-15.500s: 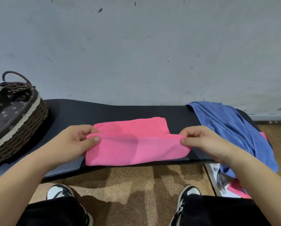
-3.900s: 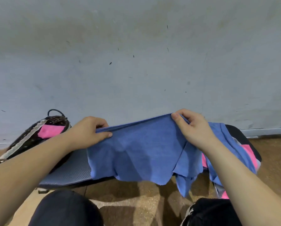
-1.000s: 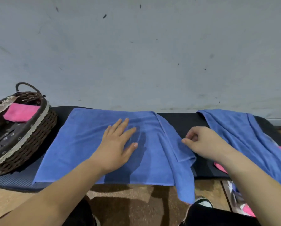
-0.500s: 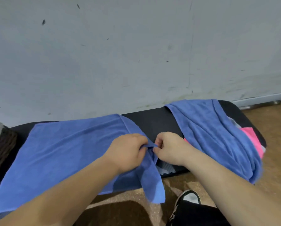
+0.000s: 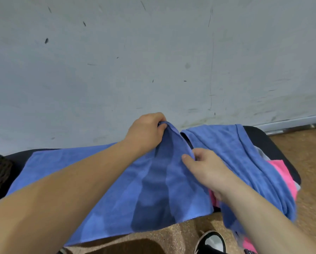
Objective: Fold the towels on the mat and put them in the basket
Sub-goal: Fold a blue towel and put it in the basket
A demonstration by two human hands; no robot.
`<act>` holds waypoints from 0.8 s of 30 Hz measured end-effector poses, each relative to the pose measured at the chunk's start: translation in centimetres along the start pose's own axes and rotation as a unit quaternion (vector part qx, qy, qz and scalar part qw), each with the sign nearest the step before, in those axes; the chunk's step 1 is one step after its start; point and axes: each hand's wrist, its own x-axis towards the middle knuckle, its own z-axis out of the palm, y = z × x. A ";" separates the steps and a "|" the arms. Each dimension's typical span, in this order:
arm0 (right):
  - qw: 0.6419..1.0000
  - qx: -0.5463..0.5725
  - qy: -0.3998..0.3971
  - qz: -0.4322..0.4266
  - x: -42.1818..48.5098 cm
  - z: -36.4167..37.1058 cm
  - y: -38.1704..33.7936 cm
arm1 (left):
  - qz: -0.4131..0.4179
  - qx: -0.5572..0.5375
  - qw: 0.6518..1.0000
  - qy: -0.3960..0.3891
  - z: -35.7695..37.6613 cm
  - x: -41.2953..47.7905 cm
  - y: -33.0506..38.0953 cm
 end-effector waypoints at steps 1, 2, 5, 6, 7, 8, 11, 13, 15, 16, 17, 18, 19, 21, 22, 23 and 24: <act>0.998 -0.032 0.042 -0.025 0.1 -0.8 0.2 | -0.007 -0.007 1.000 0.001 0.5 0.6 0.1; 0.995 -0.064 0.071 -0.040 0.2 -1.4 0.3 | -0.013 -0.019 1.000 0.000 1.0 1.1 0.3; 0.990 -0.112 0.080 -0.017 0.4 -2.1 1.5 | -0.030 -0.063 0.996 -0.053 2.6 1.0 0.8; 0.991 -0.117 0.070 -0.003 0.4 -2.1 1.9 | -0.030 -0.055 0.995 -0.077 3.3 0.5 0.7; 0.990 -0.125 0.065 0.005 0.6 -2.0 2.3 | -0.026 -0.037 0.995 -0.092 4.0 -0.1 0.6; 0.990 -0.126 0.069 0.002 0.6 -2.0 2.5 | -0.016 -0.019 0.995 -0.102 4.7 -0.8 0.4; 0.977 -0.158 0.118 -0.076 0.7 -2.1 2.5 | -0.002 0.018 0.987 -0.161 6.2 -3.1 0.0; 0.969 -0.185 0.109 -0.123 0.9 -2.2 2.7 | 0.002 0.061 0.973 -0.222 7.0 -4.4 0.1; 0.973 -0.205 0.030 -0.101 1.2 -1.9 3.4 | 0.020 0.114 0.959 -0.258 7.8 -5.3 0.2; 0.971 -0.226 -0.006 -0.078 1.4 -1.8 4.0 | 0.024 0.129 0.955 -0.265 8.2 -5.6 0.3; 0.964 -0.258 -0.024 -0.061 1.6 -1.8 4.4 | 0.024 0.137 0.953 -0.268 8.5 -5.8 0.2; 0.956 -0.286 -0.023 -0.055 1.9 -1.9 4.9 | 0.022 0.141 0.952 -0.269 8.8 -5.9 0.1; 0.952 -0.302 -0.012 -0.049 2.1 -2.2 5.1 | 0.021 0.144 0.952 -0.270 8.9 -5.9 0.1; 0.950 -0.310 0.002 -0.038 2.2 -3.0 5.2 | 0.023 0.148 0.951 -0.272 8.9 -5.9 0.0; 0.951 -0.308 0.002 -0.035 2.2 -3.4 5.1 | 0.024 0.150 0.950 -0.272 8.8 -5.8 0.0; 0.951 -0.307 0.004 -0.037 2.2 -3.6 5.1 | 0.024 0.150 0.952 -0.267 8.8 -5.8 0.1; 0.950 -0.310 0.013 -0.043 2.1 -3.8 5.1 | 0.023 0.149 0.955 -0.257 8.7 -5.7 0.3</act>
